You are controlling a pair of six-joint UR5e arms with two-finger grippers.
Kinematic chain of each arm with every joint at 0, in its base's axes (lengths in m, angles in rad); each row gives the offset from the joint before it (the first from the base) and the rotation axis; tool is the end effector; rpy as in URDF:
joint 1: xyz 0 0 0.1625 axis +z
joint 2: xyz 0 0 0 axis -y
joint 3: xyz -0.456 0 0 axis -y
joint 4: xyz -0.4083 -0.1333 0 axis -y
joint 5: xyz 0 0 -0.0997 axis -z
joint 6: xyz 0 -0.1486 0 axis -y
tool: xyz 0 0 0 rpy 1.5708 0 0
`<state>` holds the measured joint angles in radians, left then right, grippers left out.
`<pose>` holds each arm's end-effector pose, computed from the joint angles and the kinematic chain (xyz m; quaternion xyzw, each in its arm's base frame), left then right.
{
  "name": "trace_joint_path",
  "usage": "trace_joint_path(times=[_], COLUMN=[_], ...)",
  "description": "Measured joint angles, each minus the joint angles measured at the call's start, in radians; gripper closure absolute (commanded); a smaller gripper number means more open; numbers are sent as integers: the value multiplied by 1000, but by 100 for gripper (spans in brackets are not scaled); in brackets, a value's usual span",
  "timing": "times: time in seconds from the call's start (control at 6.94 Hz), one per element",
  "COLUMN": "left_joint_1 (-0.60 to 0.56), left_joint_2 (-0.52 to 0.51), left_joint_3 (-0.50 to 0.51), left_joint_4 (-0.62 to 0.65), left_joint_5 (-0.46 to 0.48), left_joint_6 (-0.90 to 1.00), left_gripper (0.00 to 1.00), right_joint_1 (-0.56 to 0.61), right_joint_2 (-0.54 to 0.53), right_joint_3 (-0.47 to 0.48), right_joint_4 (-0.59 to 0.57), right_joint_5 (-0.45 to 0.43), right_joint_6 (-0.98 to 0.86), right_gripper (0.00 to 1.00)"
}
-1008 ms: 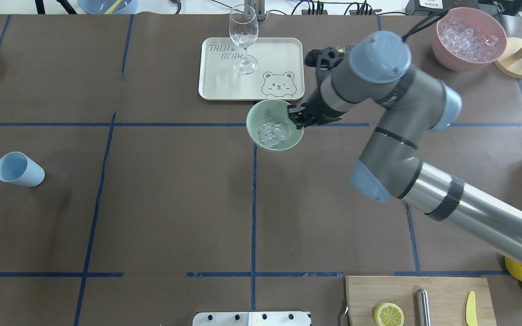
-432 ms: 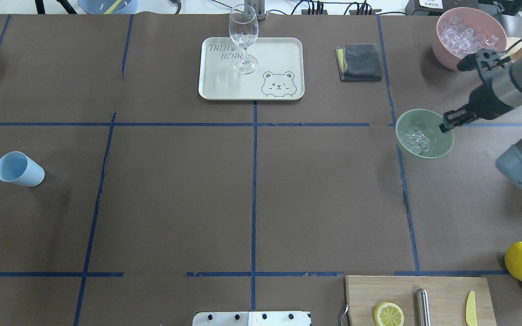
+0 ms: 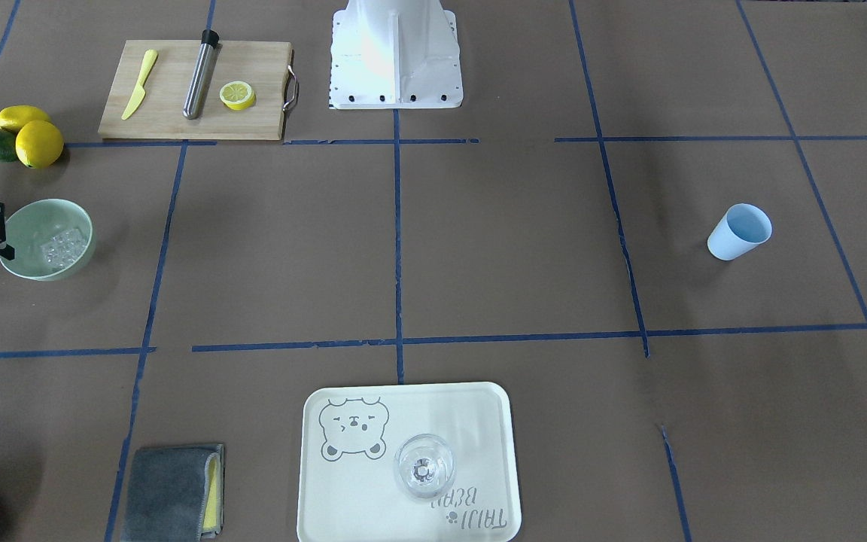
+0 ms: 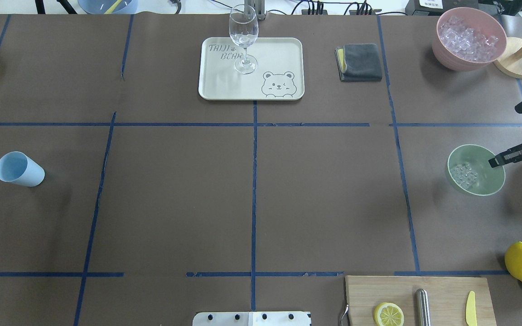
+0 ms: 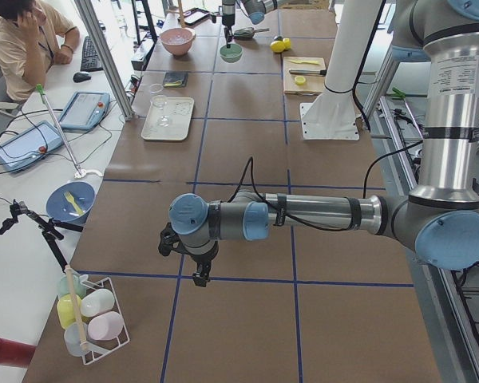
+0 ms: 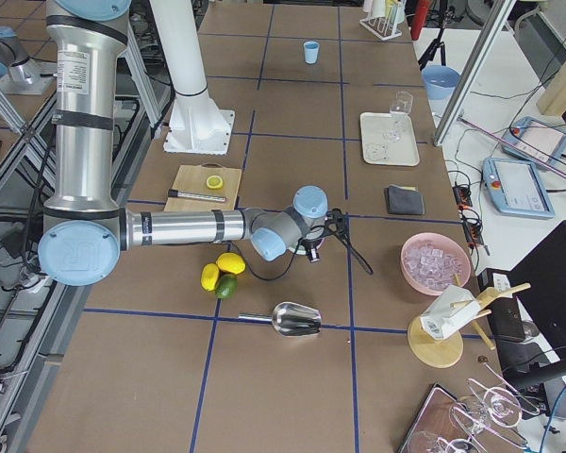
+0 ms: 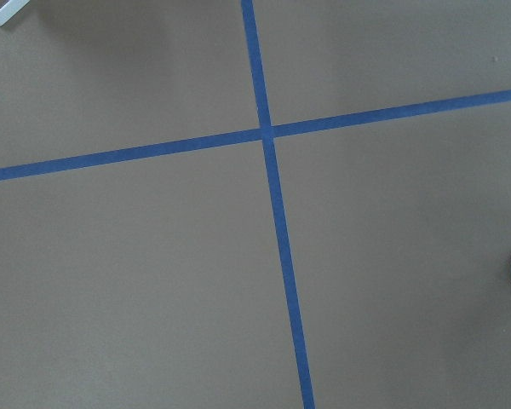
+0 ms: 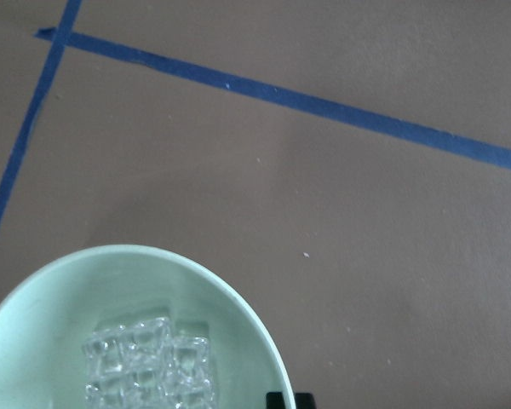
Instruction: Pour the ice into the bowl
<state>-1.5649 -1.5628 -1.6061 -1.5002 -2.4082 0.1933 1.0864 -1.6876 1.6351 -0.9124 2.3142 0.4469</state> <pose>-0.0200 -0.4999 0.7110 0.0183 0.4065 0.0821 0.9098 -0.2033 -0.4567 0.6700 0.0927 -0.4346 -0.1250 0.8871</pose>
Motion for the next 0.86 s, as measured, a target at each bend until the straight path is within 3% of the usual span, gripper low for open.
trace_joint_path(times=[0.14,0.43,0.86], left_joint_1=[0,0,0], left_joint_2=[0,0,-1], left_joint_3=[0,0,0], left_joint_4=[0,0,-1], left_joint_5=[0,0,0], left_joint_6=[0,0,0], left_gripper=[0,0,0], right_joint_1=[-1,-1,13], right_joint_2=[-15,-13,-11], right_joint_3=[-5,-20,-6], right_joint_4=[20,30,34], right_joint_5=[0,-1,-4], right_joint_6=[0,1,15], right_gripper=[85,0,0])
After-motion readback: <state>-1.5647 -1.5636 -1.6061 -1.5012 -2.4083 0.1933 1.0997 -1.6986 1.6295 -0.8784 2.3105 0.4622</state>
